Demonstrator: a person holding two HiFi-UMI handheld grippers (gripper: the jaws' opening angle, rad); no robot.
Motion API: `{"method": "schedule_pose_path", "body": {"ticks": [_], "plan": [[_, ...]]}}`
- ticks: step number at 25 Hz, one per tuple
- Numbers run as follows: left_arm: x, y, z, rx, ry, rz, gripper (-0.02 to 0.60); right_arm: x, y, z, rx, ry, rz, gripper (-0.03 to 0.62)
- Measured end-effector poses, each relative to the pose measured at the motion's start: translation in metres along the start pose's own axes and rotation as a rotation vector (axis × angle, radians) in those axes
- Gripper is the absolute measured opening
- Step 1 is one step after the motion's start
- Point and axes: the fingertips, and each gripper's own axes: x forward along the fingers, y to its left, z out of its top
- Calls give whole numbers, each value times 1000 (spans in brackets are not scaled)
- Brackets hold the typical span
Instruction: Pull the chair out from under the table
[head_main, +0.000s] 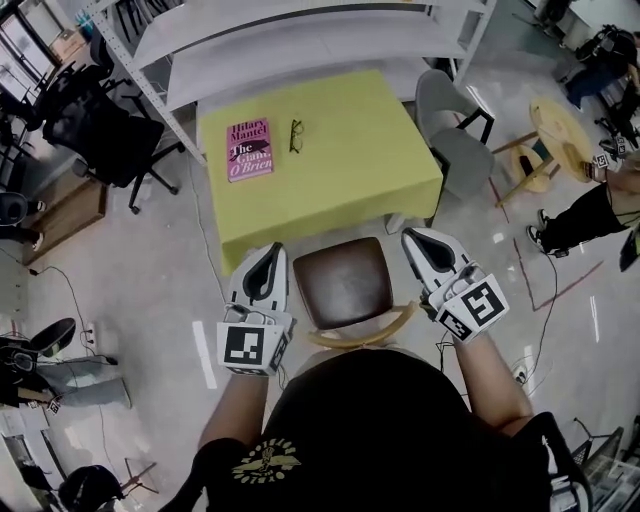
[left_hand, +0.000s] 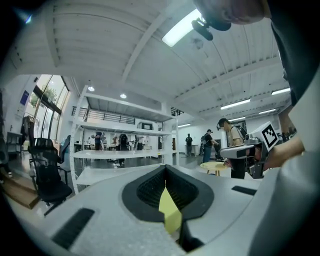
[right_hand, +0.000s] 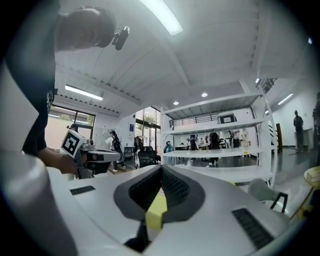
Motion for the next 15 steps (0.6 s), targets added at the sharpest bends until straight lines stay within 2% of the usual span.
{"method": "schedule_pose_path", "body": {"ticks": [8, 15], "plan": [[10, 23, -23, -28, 25, -5, 9, 11, -4, 8, -24, -7, -29, 11], [26, 10, -25, -35, 49, -44, 9, -1, -14, 15, -11, -7, -46, 11]]}}
